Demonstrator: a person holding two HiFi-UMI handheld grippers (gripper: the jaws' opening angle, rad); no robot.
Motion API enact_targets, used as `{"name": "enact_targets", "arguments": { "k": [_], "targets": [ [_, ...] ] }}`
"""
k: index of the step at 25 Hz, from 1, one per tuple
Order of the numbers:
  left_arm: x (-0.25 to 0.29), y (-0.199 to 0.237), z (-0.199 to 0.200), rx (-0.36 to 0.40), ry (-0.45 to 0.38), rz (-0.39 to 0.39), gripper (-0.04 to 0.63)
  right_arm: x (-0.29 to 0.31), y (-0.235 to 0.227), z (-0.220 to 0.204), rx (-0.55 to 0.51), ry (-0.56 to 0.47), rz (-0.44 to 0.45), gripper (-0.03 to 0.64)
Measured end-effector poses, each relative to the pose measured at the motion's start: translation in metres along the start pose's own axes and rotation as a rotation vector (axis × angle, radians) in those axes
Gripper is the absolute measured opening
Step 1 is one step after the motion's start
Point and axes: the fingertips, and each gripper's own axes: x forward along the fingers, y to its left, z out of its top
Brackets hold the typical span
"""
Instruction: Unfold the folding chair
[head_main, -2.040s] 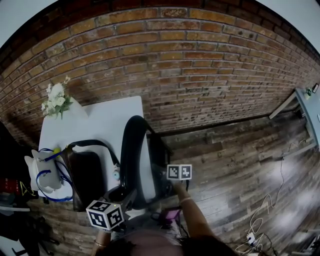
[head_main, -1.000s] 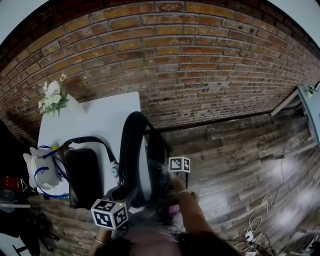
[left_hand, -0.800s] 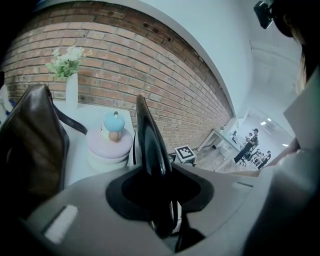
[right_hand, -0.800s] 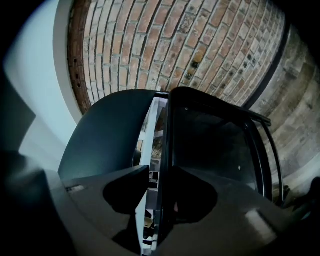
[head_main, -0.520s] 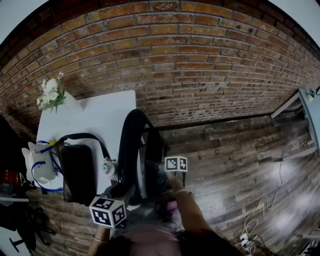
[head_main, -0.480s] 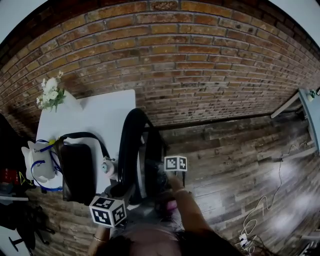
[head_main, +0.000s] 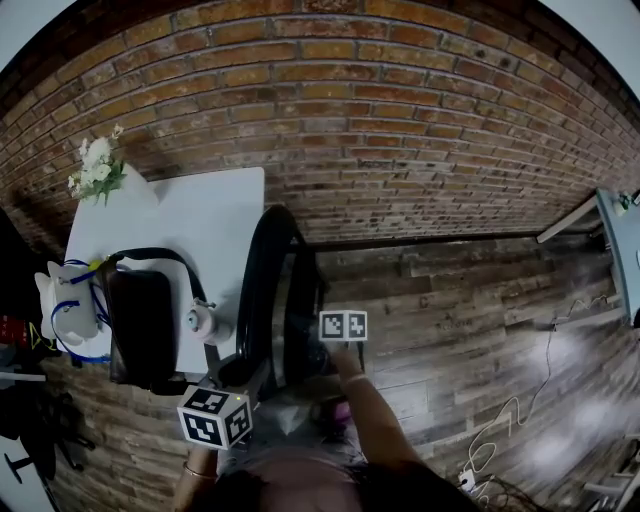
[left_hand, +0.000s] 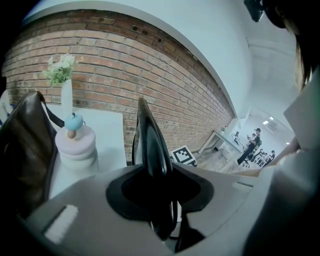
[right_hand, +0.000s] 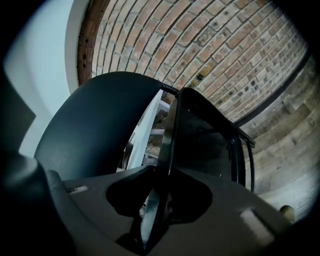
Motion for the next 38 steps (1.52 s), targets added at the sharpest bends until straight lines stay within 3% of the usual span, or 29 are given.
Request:
{"name": "enact_targets", "arguments": {
  "k": [38],
  "targets": [
    [0.024, -0.058, 0.0, -0.011, -0.068, 0.093, 0.094, -0.077, -0.038, 0.013, -0.011, 0.081, 0.051, 0.103]
  ]
}}
